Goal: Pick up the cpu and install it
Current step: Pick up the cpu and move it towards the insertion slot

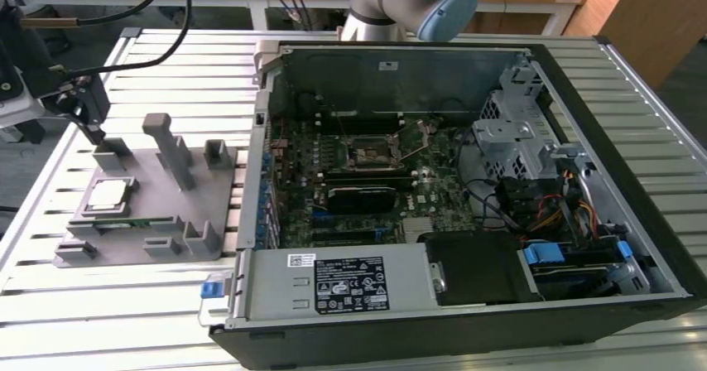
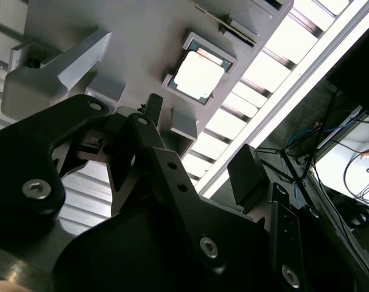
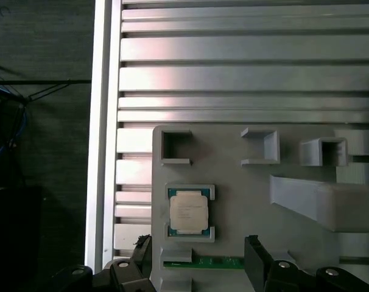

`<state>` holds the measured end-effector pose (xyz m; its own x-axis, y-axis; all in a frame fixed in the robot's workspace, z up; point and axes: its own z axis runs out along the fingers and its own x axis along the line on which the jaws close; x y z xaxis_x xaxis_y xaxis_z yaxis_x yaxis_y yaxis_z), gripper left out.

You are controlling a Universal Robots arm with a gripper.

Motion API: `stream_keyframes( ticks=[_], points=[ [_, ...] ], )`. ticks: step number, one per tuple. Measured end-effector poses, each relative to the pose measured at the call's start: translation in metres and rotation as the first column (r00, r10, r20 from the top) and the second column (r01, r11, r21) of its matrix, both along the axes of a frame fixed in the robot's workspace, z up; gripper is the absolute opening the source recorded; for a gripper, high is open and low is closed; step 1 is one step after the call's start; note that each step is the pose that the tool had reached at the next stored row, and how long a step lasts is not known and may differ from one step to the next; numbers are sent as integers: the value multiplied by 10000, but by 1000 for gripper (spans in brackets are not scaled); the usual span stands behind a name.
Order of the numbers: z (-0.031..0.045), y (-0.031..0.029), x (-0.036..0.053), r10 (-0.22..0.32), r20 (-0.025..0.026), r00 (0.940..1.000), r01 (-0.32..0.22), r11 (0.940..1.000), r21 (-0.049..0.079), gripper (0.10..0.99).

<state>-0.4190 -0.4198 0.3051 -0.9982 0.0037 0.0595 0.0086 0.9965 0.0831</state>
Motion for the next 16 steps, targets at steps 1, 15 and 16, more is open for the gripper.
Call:
stream_keyframes(
  ticks=[1,15,16],
  points=[
    [-6,-1,0,0,1,10000,0,10000,0,706],
    [-137,-48,-9,107,0,9999,-107,9999,0,706],
    [-144,-49,-9,109,1,9999,-109,9999,1,706]
  ],
)
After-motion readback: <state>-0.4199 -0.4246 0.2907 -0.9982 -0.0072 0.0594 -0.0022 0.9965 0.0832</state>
